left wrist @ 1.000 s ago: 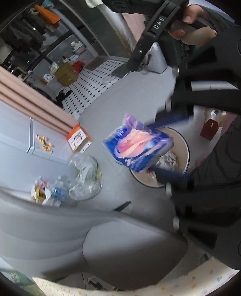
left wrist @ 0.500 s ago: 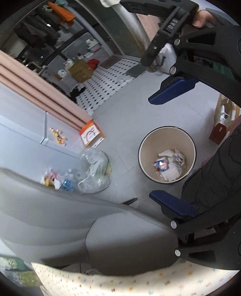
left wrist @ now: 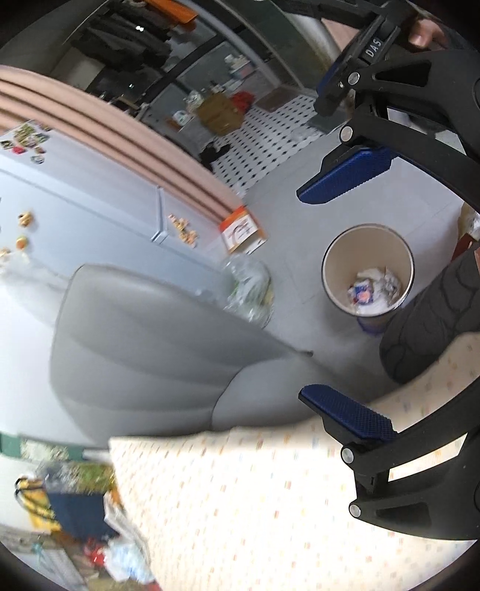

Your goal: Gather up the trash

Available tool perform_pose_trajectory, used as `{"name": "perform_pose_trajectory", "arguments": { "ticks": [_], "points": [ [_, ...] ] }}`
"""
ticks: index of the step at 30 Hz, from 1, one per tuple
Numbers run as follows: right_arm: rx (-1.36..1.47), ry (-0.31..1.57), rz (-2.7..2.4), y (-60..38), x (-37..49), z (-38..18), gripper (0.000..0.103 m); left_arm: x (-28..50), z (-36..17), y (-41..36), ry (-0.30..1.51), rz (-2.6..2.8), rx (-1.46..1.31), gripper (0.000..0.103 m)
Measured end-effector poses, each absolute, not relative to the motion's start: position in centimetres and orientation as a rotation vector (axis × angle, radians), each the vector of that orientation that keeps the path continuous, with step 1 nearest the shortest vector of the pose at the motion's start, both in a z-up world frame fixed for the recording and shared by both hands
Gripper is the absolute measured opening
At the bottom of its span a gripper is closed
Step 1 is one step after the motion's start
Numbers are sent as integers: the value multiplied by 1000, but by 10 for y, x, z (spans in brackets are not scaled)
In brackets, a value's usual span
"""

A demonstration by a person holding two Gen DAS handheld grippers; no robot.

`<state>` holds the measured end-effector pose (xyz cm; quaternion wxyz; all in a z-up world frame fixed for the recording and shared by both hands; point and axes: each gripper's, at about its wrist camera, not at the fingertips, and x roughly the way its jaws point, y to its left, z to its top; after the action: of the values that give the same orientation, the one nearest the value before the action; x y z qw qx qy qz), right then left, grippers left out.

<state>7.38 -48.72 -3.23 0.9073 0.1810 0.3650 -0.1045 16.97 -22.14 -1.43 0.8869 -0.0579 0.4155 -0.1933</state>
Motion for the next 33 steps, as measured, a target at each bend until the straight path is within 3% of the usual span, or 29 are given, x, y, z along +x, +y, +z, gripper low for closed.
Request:
{"name": "perform_pose_trajectory", "arguments": {
  "ticks": [12, 22, 33],
  "points": [
    [262, 704, -270, -414, 70, 19, 95, 136, 39, -134, 698, -157, -117, 97],
    [251, 647, -192, -370, 67, 43, 95, 105, 55, -73, 695, -132, -186, 97],
    [314, 671, -33, -342, 65, 41, 95, 65, 72, -30, 636, -74, -195, 97]
  ]
}}
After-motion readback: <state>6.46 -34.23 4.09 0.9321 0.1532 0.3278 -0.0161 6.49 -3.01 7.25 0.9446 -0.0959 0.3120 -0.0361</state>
